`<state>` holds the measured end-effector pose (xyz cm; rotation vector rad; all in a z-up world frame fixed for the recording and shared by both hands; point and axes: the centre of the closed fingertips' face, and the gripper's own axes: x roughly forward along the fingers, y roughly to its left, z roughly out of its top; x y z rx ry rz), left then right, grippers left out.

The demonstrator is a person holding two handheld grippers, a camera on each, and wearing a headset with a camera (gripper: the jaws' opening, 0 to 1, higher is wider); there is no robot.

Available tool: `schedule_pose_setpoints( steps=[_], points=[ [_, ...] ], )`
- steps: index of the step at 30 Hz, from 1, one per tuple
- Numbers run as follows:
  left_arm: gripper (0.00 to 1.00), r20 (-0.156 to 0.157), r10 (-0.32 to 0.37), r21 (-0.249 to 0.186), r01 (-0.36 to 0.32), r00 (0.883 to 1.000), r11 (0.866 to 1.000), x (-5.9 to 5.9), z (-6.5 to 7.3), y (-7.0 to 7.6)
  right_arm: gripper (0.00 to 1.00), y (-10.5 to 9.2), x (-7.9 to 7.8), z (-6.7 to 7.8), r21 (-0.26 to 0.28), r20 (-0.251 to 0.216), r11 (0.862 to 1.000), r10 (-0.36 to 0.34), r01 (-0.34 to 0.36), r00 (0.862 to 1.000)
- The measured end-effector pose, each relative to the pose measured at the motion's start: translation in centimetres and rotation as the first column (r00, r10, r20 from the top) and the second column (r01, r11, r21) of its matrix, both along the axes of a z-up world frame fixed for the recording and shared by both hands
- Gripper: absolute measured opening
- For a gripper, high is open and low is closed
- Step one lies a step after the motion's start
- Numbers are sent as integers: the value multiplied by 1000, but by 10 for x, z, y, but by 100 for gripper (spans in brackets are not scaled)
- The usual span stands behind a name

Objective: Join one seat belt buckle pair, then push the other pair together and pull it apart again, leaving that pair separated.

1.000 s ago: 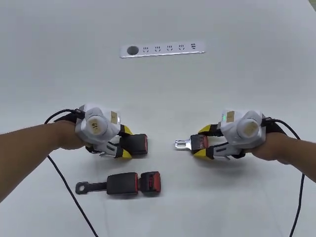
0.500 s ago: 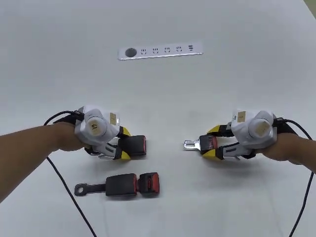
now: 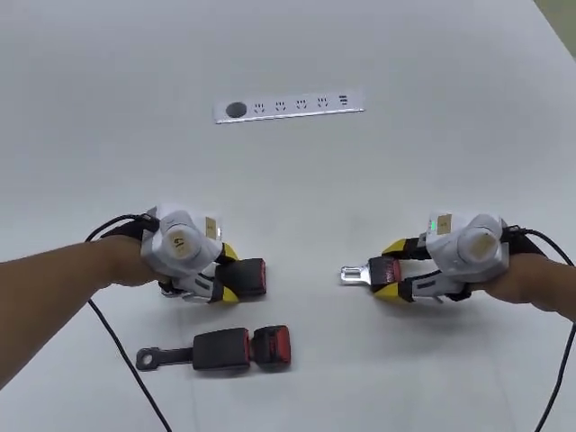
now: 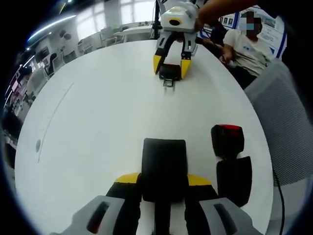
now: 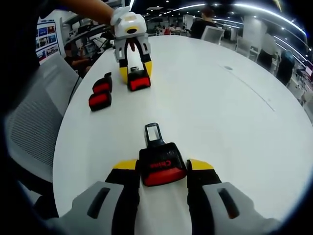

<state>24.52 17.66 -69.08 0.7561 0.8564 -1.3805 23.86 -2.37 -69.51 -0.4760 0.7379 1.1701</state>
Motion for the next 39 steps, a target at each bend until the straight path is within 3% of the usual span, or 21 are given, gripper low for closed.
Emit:
schedule_pose_setpoints(
  steps=[2,4,6,8,9,12,15,17,19,21,24,26,27,28,33,35,37,39],
  points=[
    [38,-20,30,3,-30,999,1000,-1,1,0,37,1,0,1,-9,1,1000,-7,7,1000],
    [48,-39,84,0,-84,996,996,-3,3,0,37,0,1,1,-18,-1,999,-32,32,999],
    [57,-69,135,-41,-138,988,990,-4,9,-3,37,2,-2,5,-21,4,997,-69,69,998],
    [61,-67,159,-69,-163,985,984,-2,14,-3,39,1,3,11,3,16,995,-104,104,994],
    [62,-61,191,-74,-195,980,978,1,17,-2,43,1,9,19,26,44,989,-146,145,988],
    [71,-74,265,-104,-272,961,957,7,22,1,57,5,13,26,95,8,967,-237,235,972],
    [83,-73,336,-134,-343,939,930,15,26,6,68,1,21,34,101,50,949,-306,300,951],
    [86,-80,403,-160,-411,912,898,15,32,4,73,1,24,36,119,65,935,-343,334,937],
    [89,-85,454,-180,-462,887,869,17,36,9,80,1,24,42,138,79,910,-403,390,912],
    [91,-72,488,-205,-492,870,846,16,47,9,81,-2,28,45,155,78,885,-455,440,887],
    [97,-100,576,-244,-581,811,776,19,51,18,84,-4,28,50,173,84,854,-509,491,856],
    [100,-74,608,-278,-602,791,749,21,61,22,88,-6,29,52,184,93,834,-542,521,835],
    [100,-81,621,-285,-615,779,735,20,63,25,88,-7,28,54,187,99,828,-551,528,829],
    [100,-104,653,-297,-650,750,699,19,62,29,88,-7,27,55,187,107,824,-558,535,823],
    [100,-95,690,-331,-677,717,657,12,71,43,88,-9,22,65,219,121,784,-613,581,781],
    [100,-91,711,-347,-692,697,634,9,76,49,88,-8,18,69,231,123,772,-626,591,770],
    [100,-110,735,-378,-712,669,591,5,82,53,90,-5,10,75,241,126,761,-640,603,758],
    [100,-111,750,-410,-717,652,563,2,89,55,92,-5,8,76,255,130,751,-651,609,748]
  ],
)
